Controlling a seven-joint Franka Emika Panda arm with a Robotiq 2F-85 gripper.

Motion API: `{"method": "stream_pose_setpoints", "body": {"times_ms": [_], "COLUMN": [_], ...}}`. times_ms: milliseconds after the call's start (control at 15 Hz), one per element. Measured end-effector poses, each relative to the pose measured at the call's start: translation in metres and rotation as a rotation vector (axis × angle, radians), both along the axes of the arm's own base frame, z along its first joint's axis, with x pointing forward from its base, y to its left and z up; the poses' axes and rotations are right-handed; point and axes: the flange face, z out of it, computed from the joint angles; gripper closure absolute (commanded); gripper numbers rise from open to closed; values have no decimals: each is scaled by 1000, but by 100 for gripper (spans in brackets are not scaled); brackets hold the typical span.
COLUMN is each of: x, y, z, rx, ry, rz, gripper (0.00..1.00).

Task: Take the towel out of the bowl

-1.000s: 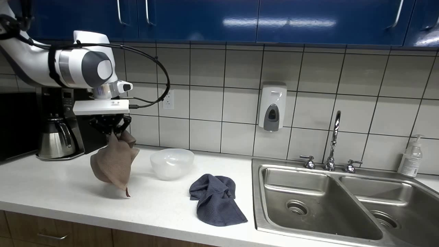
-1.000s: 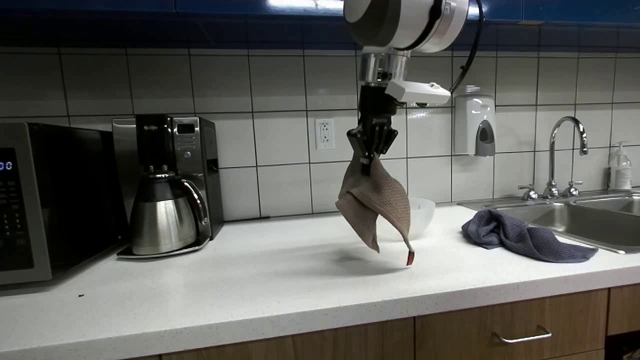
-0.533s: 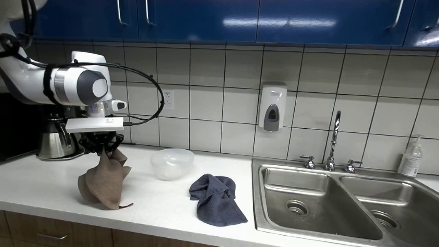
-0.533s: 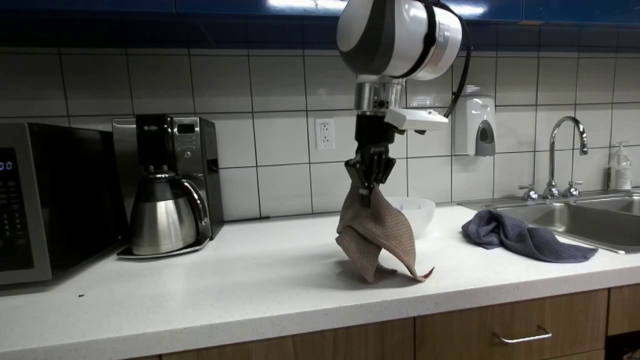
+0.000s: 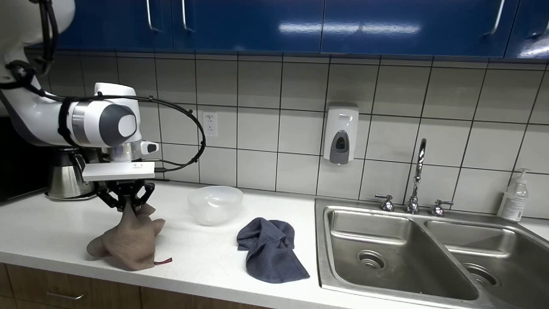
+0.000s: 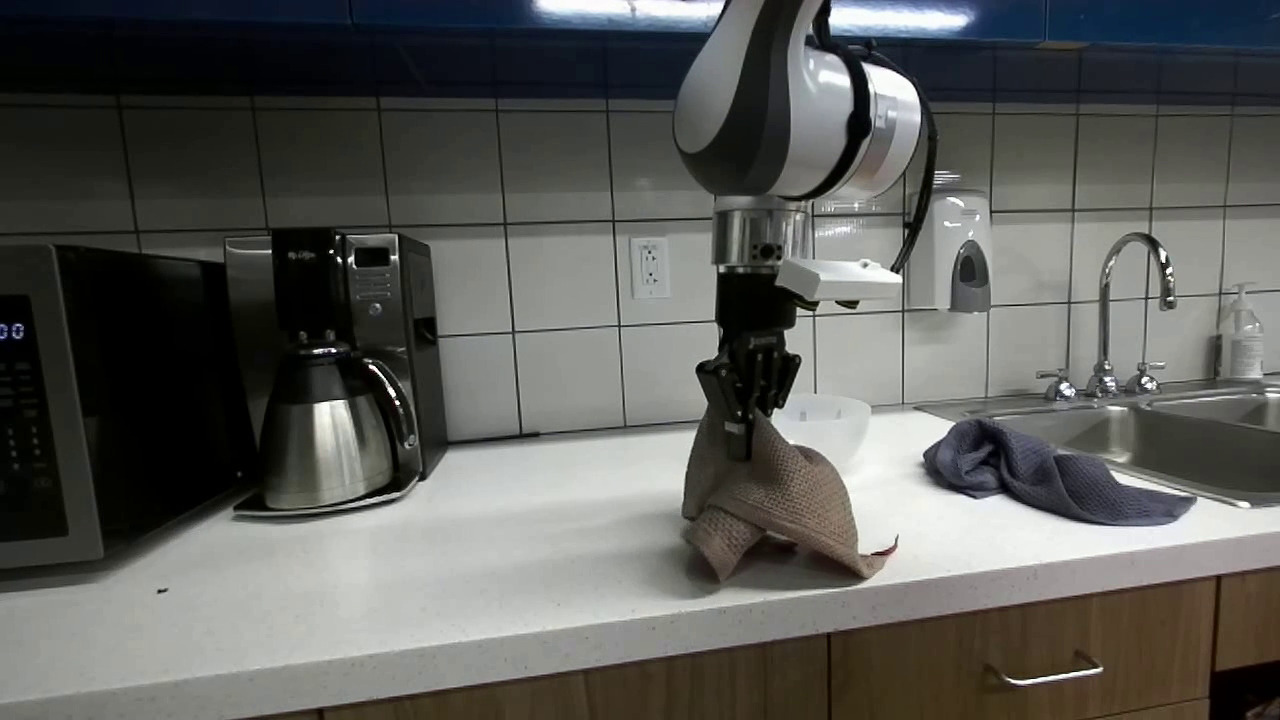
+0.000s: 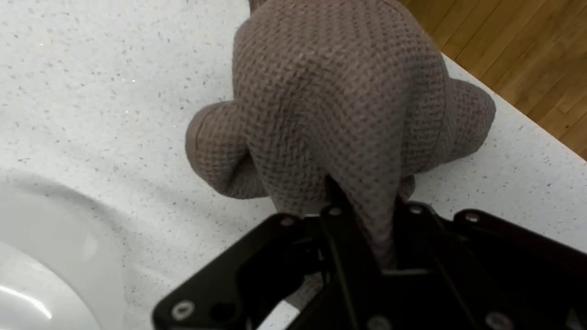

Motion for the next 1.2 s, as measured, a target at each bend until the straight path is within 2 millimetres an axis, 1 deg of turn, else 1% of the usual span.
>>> {"method": "stream_pose_setpoints", "body": {"times_ms": [333, 400, 467, 933, 1067, 1200], "x": [0, 0, 1, 2, 4, 5], "y": [-1, -1, -1, -1, 0, 0], "z": [-1, -1, -1, 6, 13, 25], "rx": [-1, -1, -2, -10, -11, -7], "ry": [2, 1, 1, -16, -32, -57], "rz": [-1, -1, 0, 14, 19, 20], "gripper": [9, 3, 0, 0, 0, 0]}}
